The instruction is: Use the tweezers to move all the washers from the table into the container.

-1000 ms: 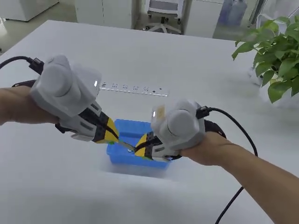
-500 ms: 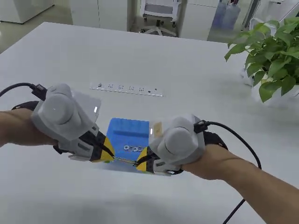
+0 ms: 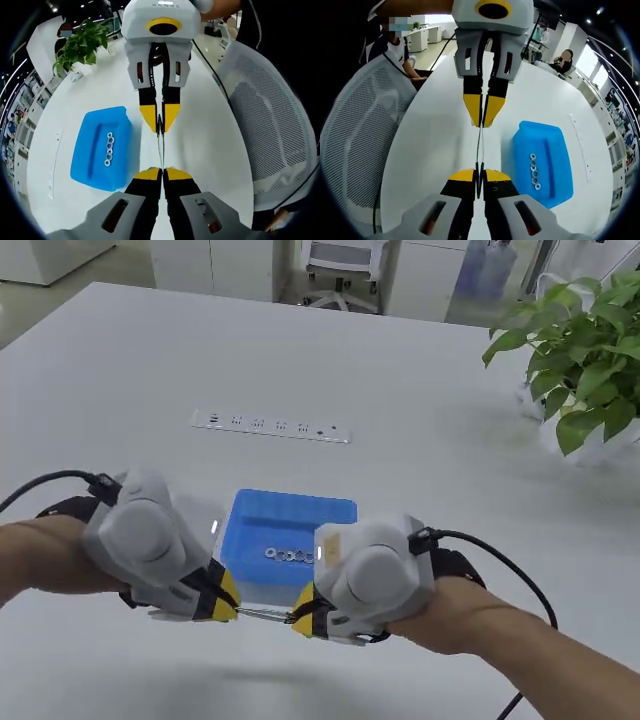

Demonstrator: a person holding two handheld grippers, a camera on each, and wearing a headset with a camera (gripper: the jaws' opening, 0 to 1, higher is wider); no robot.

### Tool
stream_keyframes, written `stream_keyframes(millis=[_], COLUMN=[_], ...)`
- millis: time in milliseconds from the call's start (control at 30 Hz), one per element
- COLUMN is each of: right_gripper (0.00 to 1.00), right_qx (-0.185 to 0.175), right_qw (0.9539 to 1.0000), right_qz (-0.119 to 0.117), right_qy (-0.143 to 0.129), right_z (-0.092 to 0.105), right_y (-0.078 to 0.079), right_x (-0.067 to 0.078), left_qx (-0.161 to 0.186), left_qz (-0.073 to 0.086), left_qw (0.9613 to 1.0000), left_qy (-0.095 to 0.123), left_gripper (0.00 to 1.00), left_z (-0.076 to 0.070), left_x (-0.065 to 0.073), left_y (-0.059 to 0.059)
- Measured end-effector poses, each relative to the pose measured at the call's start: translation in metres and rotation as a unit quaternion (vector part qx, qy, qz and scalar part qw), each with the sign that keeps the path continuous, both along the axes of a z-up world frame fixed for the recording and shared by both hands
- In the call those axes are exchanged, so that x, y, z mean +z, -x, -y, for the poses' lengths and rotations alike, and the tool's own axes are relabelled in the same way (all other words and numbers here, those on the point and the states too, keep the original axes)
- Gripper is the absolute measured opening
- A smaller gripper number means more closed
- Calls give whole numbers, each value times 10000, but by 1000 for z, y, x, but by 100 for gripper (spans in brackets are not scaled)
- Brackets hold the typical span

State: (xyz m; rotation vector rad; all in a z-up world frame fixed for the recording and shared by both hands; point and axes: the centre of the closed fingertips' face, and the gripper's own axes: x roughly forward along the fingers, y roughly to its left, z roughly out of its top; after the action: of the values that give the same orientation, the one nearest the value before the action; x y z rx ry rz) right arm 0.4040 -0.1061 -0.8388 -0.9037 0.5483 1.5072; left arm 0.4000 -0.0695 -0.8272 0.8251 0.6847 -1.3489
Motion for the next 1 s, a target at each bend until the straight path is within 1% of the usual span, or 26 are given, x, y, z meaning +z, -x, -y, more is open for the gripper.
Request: stream_keyframes(millis=[33,200,233,367,533,700,867,1000], right_gripper=[6,6,6,6,6,7,7,7], right_qx=[-13,-69,-67,-66,-100,-108,-117,-120], right_qw=[10000,9998,9997,9993,9989,9985,9979,9976], right_qz=[-20,-146,-176,-275,-370,-444,-538,-574], right_qy=[11,123,149,234,260,310,343,372], right_z=[1,6,7,10,11,11,12,12], right_y=[0,5,7,13,17,22,27,31], right_x=[-2,-18,-20,-30,-36,-43,-49,-53], left_qx=[4,11,3,-21,-25,-32,-17,-15], left_qz=[-9,-79,-103,-213,-300,-356,-436,-470], left_qw=[10000,10000,9999,9998,9995,9993,9990,9988], left_qy=[7,13,-4,-43,-61,-106,-100,-115], left_gripper=[6,6,6,6,6,6,6,6], left_z=[0,5,7,10,10,10,10,10], left_x=[-2,-18,-22,-32,-39,-45,-52,-57], left_y=[0,5,6,12,16,20,25,28])
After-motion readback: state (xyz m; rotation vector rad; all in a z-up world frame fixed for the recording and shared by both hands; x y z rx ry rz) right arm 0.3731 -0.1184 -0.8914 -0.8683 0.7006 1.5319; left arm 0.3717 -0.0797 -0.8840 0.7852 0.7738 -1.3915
